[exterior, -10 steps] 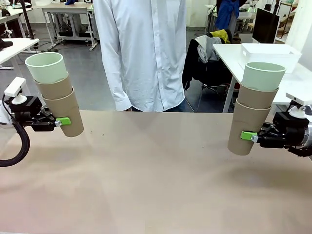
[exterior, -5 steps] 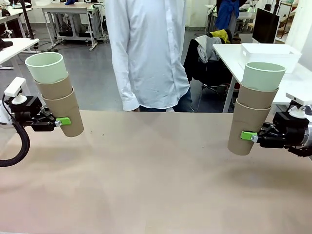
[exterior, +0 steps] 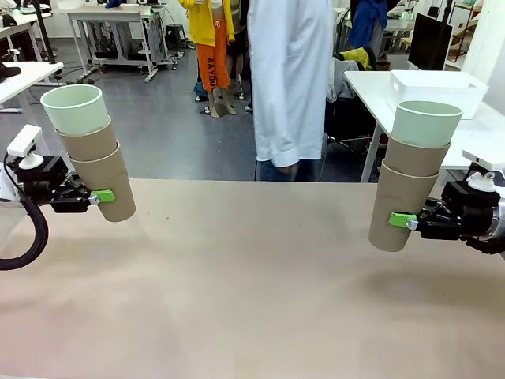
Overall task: Stack the cups and store them in the basket.
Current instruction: Place the stack of Reusable plastic cups into the Pantry Basket.
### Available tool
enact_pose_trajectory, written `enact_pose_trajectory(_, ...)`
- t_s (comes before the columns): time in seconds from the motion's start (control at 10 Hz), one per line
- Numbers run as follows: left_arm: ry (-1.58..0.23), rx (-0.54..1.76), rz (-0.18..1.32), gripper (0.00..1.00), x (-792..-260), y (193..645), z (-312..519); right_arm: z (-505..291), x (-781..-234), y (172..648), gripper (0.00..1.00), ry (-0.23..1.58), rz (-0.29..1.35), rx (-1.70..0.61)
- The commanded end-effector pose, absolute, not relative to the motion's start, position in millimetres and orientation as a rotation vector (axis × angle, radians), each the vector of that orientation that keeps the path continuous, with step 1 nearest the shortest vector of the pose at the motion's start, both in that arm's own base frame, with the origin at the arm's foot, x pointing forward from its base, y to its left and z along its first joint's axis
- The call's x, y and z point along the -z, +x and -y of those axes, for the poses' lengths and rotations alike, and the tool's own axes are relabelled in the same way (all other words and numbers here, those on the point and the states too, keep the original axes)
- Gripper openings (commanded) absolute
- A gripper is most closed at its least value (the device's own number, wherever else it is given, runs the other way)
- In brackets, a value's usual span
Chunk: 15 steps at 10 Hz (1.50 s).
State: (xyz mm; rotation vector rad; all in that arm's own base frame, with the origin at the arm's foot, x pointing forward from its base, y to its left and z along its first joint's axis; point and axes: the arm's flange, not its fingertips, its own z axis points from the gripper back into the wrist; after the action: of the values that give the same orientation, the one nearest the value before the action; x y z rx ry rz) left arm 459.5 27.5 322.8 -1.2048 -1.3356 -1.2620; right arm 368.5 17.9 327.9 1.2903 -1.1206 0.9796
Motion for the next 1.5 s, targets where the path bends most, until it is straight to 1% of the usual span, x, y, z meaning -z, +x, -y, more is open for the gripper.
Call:
enact_pose_trajectory(0.0,-1.208,1.265,1.347,0.85,-326.5,458.9,-27.0,-17.5,-332.6,370.0,0.85,1.286,1.144,-0.973)
enact_pose_trajectory(1.4,-1.208,1.265,1.347,0.85,-326.5,458.9,-27.0,-17.5,-332.6,370.0,0.85,1.286,1.144,-0.973)
